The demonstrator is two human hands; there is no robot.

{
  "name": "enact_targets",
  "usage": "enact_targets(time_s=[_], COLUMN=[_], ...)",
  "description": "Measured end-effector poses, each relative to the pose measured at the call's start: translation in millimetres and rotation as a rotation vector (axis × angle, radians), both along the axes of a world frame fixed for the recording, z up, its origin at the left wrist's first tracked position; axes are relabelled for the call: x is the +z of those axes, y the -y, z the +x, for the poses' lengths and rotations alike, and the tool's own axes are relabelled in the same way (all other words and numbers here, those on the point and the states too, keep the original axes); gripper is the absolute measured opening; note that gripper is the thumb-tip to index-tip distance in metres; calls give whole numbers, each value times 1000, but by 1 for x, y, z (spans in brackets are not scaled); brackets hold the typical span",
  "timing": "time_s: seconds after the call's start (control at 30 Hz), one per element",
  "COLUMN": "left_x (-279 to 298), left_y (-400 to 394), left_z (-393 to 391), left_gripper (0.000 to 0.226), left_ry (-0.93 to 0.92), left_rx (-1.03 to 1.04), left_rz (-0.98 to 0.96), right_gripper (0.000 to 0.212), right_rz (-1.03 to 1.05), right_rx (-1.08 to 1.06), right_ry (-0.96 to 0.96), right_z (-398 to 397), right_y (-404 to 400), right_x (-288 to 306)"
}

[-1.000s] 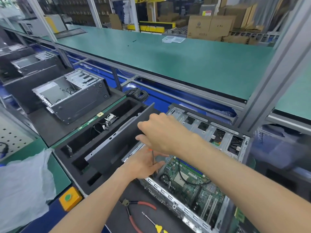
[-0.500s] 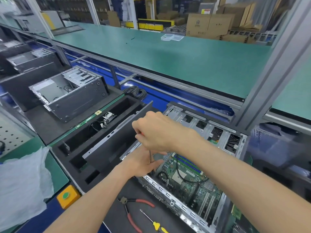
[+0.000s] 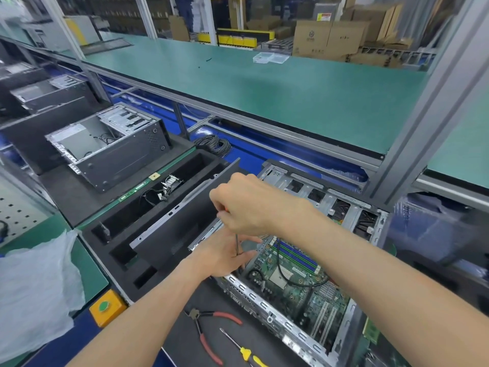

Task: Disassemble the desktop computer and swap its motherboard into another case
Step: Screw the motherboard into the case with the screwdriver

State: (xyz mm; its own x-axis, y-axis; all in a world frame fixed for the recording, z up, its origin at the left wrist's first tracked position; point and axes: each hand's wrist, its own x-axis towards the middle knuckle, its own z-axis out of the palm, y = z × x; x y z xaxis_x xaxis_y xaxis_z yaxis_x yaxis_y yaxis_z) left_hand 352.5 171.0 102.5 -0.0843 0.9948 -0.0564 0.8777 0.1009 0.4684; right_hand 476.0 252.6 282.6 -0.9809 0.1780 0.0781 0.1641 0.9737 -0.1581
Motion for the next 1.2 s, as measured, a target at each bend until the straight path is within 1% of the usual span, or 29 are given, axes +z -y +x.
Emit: enact_targets(time_s=[0.03, 0.1, 0.13, 0.17, 0.2, 0.23, 0.27, 0.3, 0.33, 0.37, 0.43, 0.47, 0.53, 0.6, 0.67, 0.7, 0.73, 0.77, 0.8, 0.87, 0.9, 0.93, 0.97, 1.0, 1.03, 1.07, 1.1, 1.13, 1.2], left_x=[0, -2, -2, -2, -1, -1, -1, -1, -2, -1, -1, 0, 2, 2, 2, 2, 2, 3, 5, 6, 9, 11, 10, 9, 7, 7, 8, 7, 7], left_y=[-1, -3, -4, -5, -4, -4, -4, -4, -4, -3, -3, -2, -2, -2, -2, -2, -2, -3, -2, -1, 0, 1, 2, 1, 0, -1, -2, -2, -1], left_z=[0, -2, -3, -2, -2, -2, -2, -3, -3, -2, -1, 0, -1, -1, 0, 0, 0, 1, 3, 4, 5, 5, 4, 3, 3, 3, 2, 2, 1], left_gripper=[28, 36, 38, 38, 39, 38, 35, 30, 28, 33, 45, 45, 42, 40, 28, 16, 15, 25, 34, 38, 31, 19, 19, 31, 38, 40, 40, 39, 27], left_ry=[5, 17, 16, 12, 10, 12, 10, 6, 3, 2, 7, 13, 23, 32, 44, 33, 22, 12, -2, 4, 23, 37, 58, 74, 67, 53, 46, 44, 26], left_rx=[4, 7, 3, -3, -9, -7, -3, 7, 13, 14, -4, -6, -2, -10, -7, 5, 15, 21, 18, -2, 5, 19, 36, 44, 45, 39, 31, 34, 34], left_rz=[3, 4, 6, 6, 6, 0, -4, -7, -8, -13, -22, -25, -28, -13, 11, 18, 40, 69, 85, 71, 51, 32, 21, 28, 21, 9, -4, -9, -16], right_gripper=[8, 26, 29, 25, 17, 20, 33, 39, 37, 32, 13, 6, 22, 25, 9, 23, 37, 42, 38, 21, 9, 4, 16, 26, 31, 28, 18, 13, 40], right_rz=[-66, -212, -262, -253, -179, -66, 55, 129, 145, 112, 0, -53, -166, -243, -134, -6, 124, 211, 227, 110, 33, -45, -114, -192, -249, -268, -232, -143, 138], right_rx=[42, 102, 103, 81, 38, -13, -67, -98, -91, -70, 13, 61, 124, 144, 66, -10, -74, -104, -91, -34, 5, 54, 76, 114, 123, 123, 81, 32, -84], right_ry=[35, 106, 110, 82, 49, 5, -19, -31, -54, -44, -10, 18, 84, 96, 12, -39, -72, -80, -114, -90, -45, -13, 38, 67, 98, 75, 54, -1, -65], right_z=[3, 10, 13, 14, 14, 13, 11, 8, 5, 2, 0, 1, 6, 11, 14, 12, 11, 8, 5, 1, 0, 2, 4, 6, 9, 12, 13, 13, 10], right_y=[-5, -14, -16, -16, -15, -13, -9, -5, -2, -2, -5, -8, -13, -14, -13, -11, -7, -3, 0, -1, -3, -5, -9, -12, -14, -15, -14, -13, -6], right_x=[4, 11, 12, 11, 8, 4, 0, -2, -4, -5, -3, 0, 7, 10, 5, 1, -2, -4, -7, -9, -8, -5, 0, 4, 7, 7, 7, 5, -1])
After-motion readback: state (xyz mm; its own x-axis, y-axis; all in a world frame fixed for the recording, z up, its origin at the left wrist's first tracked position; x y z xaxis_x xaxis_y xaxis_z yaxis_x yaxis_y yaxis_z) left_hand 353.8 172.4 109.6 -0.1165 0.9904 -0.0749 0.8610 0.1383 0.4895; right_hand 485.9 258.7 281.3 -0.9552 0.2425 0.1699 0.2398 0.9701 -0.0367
